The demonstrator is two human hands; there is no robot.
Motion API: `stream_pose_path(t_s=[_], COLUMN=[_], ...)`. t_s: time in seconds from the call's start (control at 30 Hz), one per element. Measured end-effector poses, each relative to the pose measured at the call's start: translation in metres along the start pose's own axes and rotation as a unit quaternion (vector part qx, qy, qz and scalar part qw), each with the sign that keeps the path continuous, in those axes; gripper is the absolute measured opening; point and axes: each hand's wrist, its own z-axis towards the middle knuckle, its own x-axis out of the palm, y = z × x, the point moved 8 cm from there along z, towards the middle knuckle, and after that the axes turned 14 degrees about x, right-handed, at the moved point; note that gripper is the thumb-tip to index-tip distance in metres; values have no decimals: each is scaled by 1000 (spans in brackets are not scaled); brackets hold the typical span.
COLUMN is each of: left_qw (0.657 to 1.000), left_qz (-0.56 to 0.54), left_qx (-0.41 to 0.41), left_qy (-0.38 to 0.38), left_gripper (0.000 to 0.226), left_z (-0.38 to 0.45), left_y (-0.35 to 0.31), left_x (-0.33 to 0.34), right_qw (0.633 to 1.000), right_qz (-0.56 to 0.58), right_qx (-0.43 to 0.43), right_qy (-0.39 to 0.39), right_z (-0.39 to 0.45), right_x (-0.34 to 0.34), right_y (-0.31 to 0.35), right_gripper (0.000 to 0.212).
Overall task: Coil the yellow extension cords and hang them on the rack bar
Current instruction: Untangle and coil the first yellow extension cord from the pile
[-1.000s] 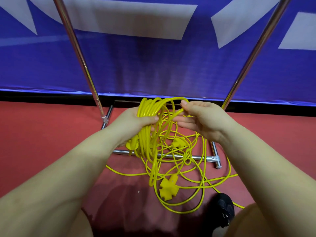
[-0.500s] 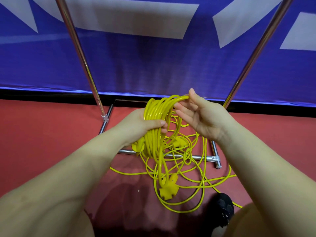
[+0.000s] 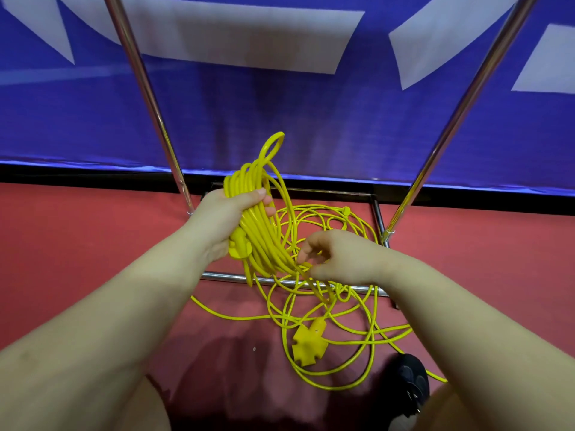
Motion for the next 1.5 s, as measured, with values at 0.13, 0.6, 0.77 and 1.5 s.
stream_pose_path(t_s=[0.13,0.6,0.77,1.5], left_qw=[999,999,997,988], left_qz=[-10,-32,-48,-7], left_qx=[9,-9,-28,-9], left_qy=[-36,-30,-49,-155], left_gripper=[14,16,16,13], left_z=[6,1,1,21], left_y=[-10,-1,2,3], left_x=[-15,0,-3,-53], right_qw=[985,989,995,973], right_qz=[-128,148,82,98], right_qx=[113,-24,-31,-47], right_qy=[27,9,-45,-203], right_z=[13,7,7,-6], right_x=[0,14,7,-62], right_y=[-45,10,12,-11], right_gripper=[33,45,32,16])
